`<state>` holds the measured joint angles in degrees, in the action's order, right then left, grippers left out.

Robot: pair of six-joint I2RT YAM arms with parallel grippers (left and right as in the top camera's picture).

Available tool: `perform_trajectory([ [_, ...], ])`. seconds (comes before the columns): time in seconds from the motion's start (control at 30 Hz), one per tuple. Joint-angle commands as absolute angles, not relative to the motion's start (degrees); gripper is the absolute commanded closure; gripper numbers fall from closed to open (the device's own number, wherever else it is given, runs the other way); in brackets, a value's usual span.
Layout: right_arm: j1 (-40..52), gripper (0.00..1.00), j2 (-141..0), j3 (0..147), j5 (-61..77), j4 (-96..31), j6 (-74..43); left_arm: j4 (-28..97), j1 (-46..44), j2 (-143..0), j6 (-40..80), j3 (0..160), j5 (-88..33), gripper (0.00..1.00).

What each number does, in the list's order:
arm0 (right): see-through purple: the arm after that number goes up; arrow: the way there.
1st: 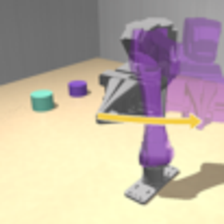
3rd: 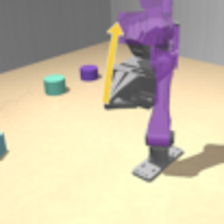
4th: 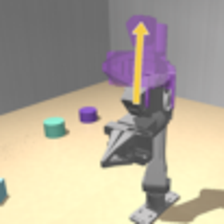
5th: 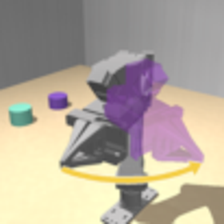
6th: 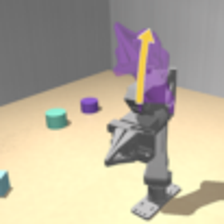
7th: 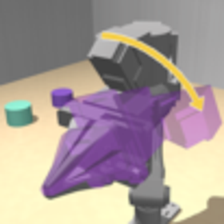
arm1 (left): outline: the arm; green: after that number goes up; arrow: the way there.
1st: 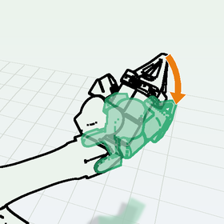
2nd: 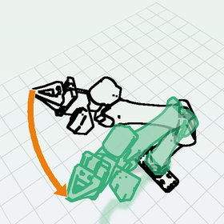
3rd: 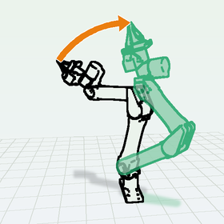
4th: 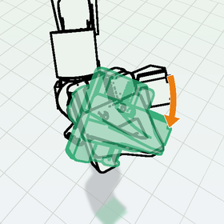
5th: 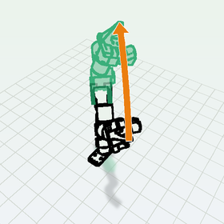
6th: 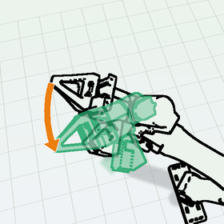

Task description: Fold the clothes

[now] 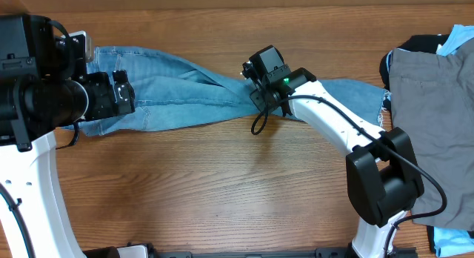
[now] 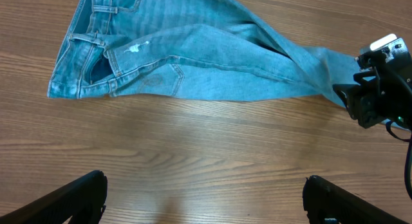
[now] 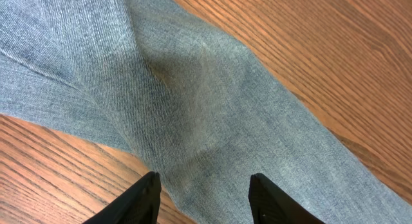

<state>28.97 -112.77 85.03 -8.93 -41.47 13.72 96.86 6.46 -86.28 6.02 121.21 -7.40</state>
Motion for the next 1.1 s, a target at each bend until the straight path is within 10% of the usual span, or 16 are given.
perform_trajectory([
  [0.0, 29.19, 0.52, -111.22, 85.25, -9.28, -41.19, 13.52, 96.79, 6.24, -86.5, 6.85, 121.12, -6.85, 0.0],
  [1.07, 29.15, 0.5, -114.52, 78.7, -1.45, -29.91, 13.34, 96.79, 6.24, -86.5, 6.85, 121.12, -6.85, 0.0],
])
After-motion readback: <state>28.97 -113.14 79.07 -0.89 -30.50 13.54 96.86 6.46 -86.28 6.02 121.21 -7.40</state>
